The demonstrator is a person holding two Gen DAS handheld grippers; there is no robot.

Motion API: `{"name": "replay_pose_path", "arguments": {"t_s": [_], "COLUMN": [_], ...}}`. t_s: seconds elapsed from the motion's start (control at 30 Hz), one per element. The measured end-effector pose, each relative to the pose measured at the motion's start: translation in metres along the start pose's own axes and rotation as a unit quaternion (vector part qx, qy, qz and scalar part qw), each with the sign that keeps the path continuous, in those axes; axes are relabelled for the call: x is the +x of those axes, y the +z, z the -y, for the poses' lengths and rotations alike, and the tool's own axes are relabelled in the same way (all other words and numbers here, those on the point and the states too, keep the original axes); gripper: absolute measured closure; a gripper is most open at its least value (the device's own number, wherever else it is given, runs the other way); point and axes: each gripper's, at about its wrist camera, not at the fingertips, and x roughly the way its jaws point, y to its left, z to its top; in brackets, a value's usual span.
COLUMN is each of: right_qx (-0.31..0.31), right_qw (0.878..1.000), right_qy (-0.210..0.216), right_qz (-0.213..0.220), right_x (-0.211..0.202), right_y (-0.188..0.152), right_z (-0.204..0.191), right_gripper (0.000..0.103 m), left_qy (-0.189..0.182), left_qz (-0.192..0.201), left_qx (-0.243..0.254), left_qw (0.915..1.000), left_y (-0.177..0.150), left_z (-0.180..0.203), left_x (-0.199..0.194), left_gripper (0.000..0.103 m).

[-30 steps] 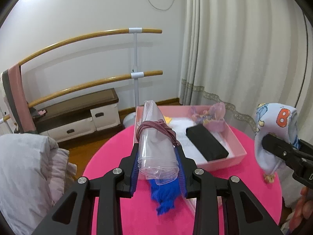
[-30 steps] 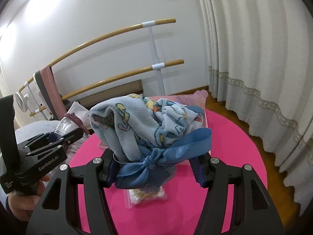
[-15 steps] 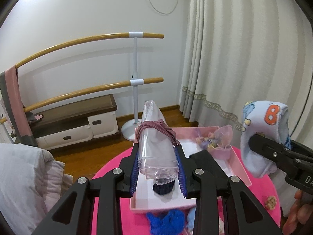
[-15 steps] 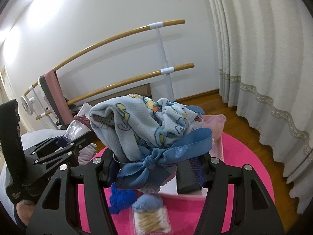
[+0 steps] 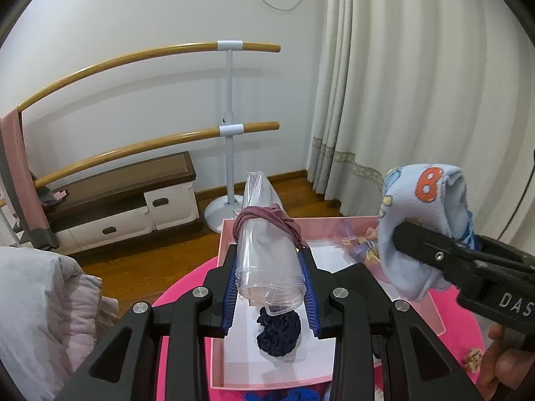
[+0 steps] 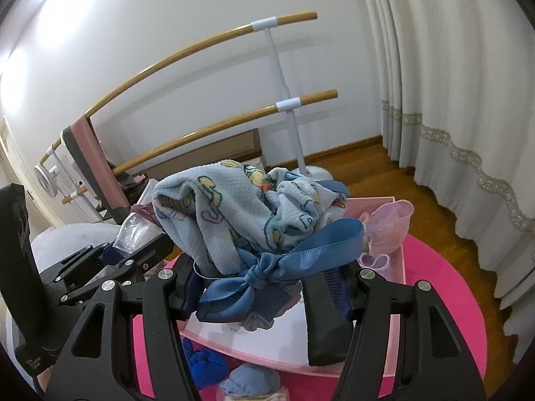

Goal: Organize soft objects
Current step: 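Carry the plastic bundle and patterned cloth into the pink box and release both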

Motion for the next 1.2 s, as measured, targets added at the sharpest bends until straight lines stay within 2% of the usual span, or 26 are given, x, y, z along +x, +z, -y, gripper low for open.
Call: {"name": "replay_pose_path", "arguments": {"t_s": [0.33, 0.77, 0.93, 0.97, 1.03, 1.1, 1.2], "right_qx": [0.012, 0.02, 0.032, 0.036, 0.047, 0.056, 0.061], "right_qw": [1.0, 0.999, 0.998, 0.997, 0.996, 0.995, 0.995], "right_qy": [0.003, 0.005, 0.013, 0.014, 0.017, 0.022, 0.019], "right_qz": [-0.021, -0.044, -0.056, -0.06, -0.072, -0.078, -0.077], "right_x": [0.029, 0.054, 0.065, 0.067, 0.073, 0.077, 0.075], "right_y": [0.003, 0.005, 0.004, 0.004, 0.002, 0.0, -0.006], "right_z": [0.008, 0.009, 0.014, 0.016, 0.02, 0.023, 0.026], "right_gripper": [0.045, 0.044, 0.039, 0.037, 0.029, 0.024, 0.004], "left_qy": [-0.005, -0.01, -0.014, -0.012, -0.004, 0.006, 0.016], "left_qz": [-0.017, -0.03, -0.036, -0.035, -0.031, -0.018, -0.012], "left_qx": [-0.001, -0.001, 0.003, 0.005, 0.004, 0.003, 0.003], "left_qw": [0.9998, 0.9995, 0.9993, 0.9993, 0.9995, 0.9998, 0.9998], "left_y": [0.011, -0.001, -0.002, -0.002, -0.006, -0.01, -0.017], "left_z": [-0.005, -0.001, 0.001, 0.001, 0.001, 0.002, 0.003], "left_x": [0.05, 0.066, 0.073, 0.074, 0.071, 0.067, 0.063], "left_gripper": [0.072, 0.071, 0.068, 0.06, 0.026, 0.013, 0.001]}}
